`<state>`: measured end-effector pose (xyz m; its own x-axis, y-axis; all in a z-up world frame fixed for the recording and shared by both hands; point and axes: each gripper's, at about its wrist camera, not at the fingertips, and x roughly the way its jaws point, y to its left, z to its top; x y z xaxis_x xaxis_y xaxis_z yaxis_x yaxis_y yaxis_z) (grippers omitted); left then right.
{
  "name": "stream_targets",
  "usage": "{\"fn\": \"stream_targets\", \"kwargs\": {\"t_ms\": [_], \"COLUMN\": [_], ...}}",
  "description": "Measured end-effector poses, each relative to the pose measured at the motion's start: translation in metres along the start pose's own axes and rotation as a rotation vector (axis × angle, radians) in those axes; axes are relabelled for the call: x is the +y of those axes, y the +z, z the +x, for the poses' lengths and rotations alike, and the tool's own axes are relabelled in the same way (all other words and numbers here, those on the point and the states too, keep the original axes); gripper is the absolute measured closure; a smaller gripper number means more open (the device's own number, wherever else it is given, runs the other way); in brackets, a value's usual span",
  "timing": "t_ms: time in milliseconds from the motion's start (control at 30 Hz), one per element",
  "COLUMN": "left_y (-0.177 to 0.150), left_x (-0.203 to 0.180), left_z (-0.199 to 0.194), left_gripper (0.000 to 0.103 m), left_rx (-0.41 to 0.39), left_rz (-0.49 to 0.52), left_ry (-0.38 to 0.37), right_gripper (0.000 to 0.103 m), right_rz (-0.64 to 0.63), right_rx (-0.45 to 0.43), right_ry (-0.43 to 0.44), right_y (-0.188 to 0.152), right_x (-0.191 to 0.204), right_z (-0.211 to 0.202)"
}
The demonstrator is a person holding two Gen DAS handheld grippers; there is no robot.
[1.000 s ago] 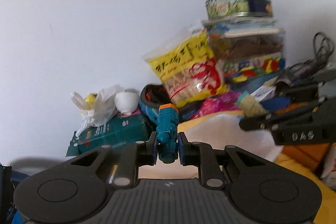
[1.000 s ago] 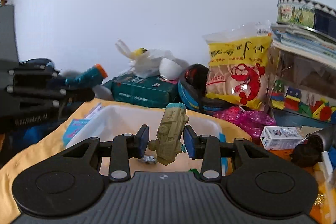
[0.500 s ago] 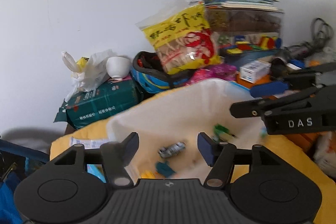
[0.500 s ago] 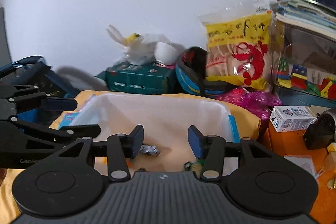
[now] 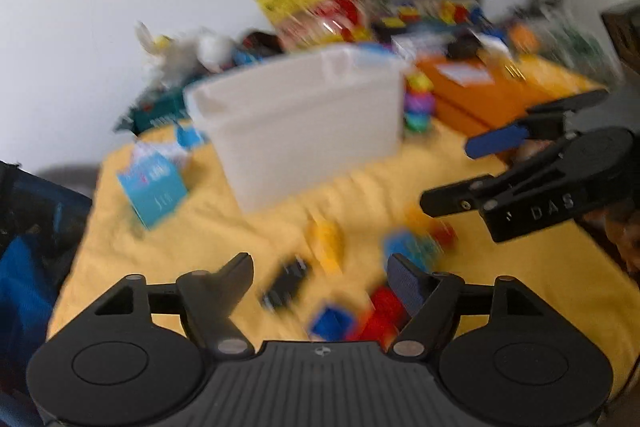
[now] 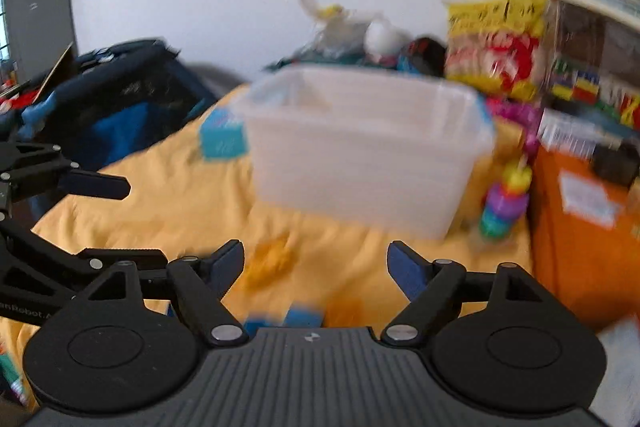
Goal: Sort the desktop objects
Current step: 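Grasp the long red Lego brick with the left tool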
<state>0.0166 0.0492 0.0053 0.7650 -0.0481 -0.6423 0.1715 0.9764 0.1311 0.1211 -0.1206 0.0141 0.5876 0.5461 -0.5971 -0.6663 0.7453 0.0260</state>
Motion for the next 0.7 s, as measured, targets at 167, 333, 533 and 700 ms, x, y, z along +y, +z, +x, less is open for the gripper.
{"fn": "stream_targets", "kwargs": {"t_ms": [167,333,533,700], "left_y": [-0.04,-0.065,-0.051,-0.038], "left_x": [-0.016,-0.035,-0.039,-0.051], "left_z": [-0.013,-0.015,-0.003,0.024], "left_gripper": [0.026,0.027,0.039,0.045], "left_rx": [0.101,0.147,0.086,0.063], "left_rz": [0.01,0.08,0.238,0.422], "left_ry": [-0.051,-0.02,0.046,0.023], "right_gripper": [0.028,0.035,0.04,0.04], "right_rz": [0.006,-0.004,-0.04,-0.057], "right_rx": [0.123,0.186,0.228,0.208], "right_ry": [0.055,0.099,0.103,0.078], "right_y": [-0.046,-0.076,-0.089,-0.09], "right_x": [0.013,0.029,0.037,0.037], "right_z": [-0.003,-0.007,-0.008,-0.015]}}
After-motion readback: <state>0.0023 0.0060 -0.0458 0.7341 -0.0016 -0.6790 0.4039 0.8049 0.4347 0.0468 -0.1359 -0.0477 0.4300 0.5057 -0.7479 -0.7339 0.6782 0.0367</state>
